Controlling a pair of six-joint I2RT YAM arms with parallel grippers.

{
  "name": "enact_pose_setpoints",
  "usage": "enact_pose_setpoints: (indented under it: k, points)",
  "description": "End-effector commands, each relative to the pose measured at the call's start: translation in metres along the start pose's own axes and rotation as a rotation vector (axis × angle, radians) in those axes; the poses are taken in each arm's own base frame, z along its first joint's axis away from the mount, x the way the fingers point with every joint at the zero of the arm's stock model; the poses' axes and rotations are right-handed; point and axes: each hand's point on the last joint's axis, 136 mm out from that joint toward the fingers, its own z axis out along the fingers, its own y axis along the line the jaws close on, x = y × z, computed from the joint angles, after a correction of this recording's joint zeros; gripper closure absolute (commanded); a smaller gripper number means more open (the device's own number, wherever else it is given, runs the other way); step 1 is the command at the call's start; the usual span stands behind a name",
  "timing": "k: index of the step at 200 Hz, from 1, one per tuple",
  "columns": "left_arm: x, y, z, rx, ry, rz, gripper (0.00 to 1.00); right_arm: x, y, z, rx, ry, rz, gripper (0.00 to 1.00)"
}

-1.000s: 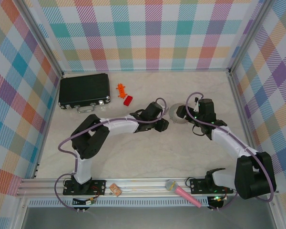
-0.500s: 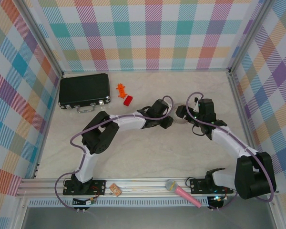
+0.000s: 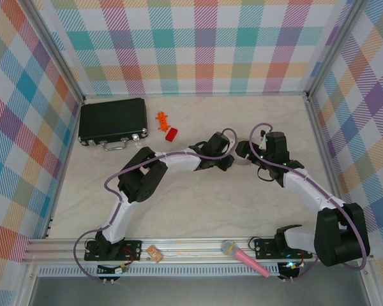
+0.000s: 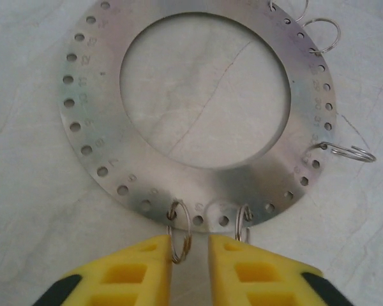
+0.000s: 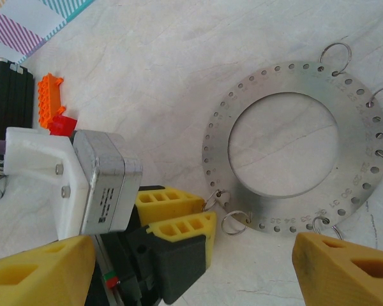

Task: Put the keys on the keyring

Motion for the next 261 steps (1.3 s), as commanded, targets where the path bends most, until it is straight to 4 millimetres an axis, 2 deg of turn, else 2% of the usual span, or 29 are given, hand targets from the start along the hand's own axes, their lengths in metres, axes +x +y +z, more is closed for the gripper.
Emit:
enact_pose_setpoints:
  k: [1, 43, 84, 118, 149, 180, 207, 235, 261]
  points:
    - [-0.002, 0.001, 0.008, -0.021, -0.003, 0.031, 0.81, -0.004, 0.004, -0.003, -0.018, -0.011, 0.013, 0.20]
    - [-0.002, 0.003, 0.006, -0.033, -0.010, 0.036, 1.00, -0.005, 0.003, -0.005, -0.014, -0.019, 0.017, 0.20]
    - [-0.006, 0.004, -0.013, -0.045, -0.040, 0.031, 1.00, -0.010, 0.003, -0.015, -0.009, -0.064, 0.014, 0.17]
    - [-0.014, 0.005, -0.037, -0.063, -0.079, 0.038, 1.00, -0.018, 0.012, -0.035, -0.049, -0.139, -0.003, 0.11]
    - [-0.022, 0.005, -0.055, -0.066, -0.120, 0.047, 1.00, -0.025, 0.040, -0.061, -0.196, -0.216, -0.057, 0.00]
    - [-0.026, -0.008, -0.072, 0.002, -0.160, 0.094, 1.00, -0.028, 0.056, -0.076, -0.270, -0.237, -0.085, 0.01]
    - [-0.037, -0.010, -0.100, 0.005, -0.239, 0.110, 1.00, -0.028, 0.062, -0.077, -0.302, -0.241, -0.108, 0.01]
    - [-0.049, -0.012, -0.137, 0.034, -0.286, 0.125, 1.00, -0.025, 0.079, -0.078, -0.382, -0.213, -0.159, 0.00]
    - [-0.061, -0.018, -0.171, 0.085, -0.356, 0.152, 1.00, -0.025, 0.096, -0.077, -0.415, -0.189, -0.234, 0.14]
